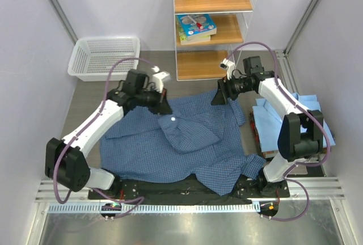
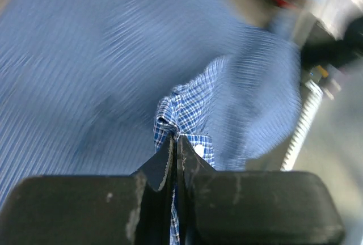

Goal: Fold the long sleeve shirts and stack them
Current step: Fold the shirt

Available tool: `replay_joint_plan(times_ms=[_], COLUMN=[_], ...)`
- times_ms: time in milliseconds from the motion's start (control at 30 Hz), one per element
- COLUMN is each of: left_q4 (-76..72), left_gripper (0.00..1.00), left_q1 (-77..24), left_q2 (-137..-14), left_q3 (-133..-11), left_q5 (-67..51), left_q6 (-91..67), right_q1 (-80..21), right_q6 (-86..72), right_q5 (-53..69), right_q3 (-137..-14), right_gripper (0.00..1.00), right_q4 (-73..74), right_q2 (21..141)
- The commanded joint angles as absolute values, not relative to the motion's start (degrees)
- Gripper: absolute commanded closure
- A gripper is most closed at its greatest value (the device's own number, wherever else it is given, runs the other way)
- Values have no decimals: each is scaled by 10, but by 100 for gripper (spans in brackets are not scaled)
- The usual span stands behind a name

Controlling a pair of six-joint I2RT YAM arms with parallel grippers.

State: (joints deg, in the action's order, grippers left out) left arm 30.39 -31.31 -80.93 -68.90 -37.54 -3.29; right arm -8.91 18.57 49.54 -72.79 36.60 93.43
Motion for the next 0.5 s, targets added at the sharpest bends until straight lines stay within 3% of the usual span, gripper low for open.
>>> replay_joint_plan(times_ms=[0, 333, 467], left_q4=[262, 249, 244], left_gripper=[100, 100, 100], left_q1=[-191, -3, 56], left_q2=[-745, -692, -673], left_q3=[-584, -450, -442], left_q5=[-373, -367, -430], left_q6=[-106, -9, 32], right_q1=[-90, -96, -97], right_q6=[231, 257, 262], right_q5=[464, 415, 400], right_q3=[-780, -810, -809], right_gripper=[29, 33, 34], right_q4=[437, 478, 483], right_q2=[976, 1019, 1025])
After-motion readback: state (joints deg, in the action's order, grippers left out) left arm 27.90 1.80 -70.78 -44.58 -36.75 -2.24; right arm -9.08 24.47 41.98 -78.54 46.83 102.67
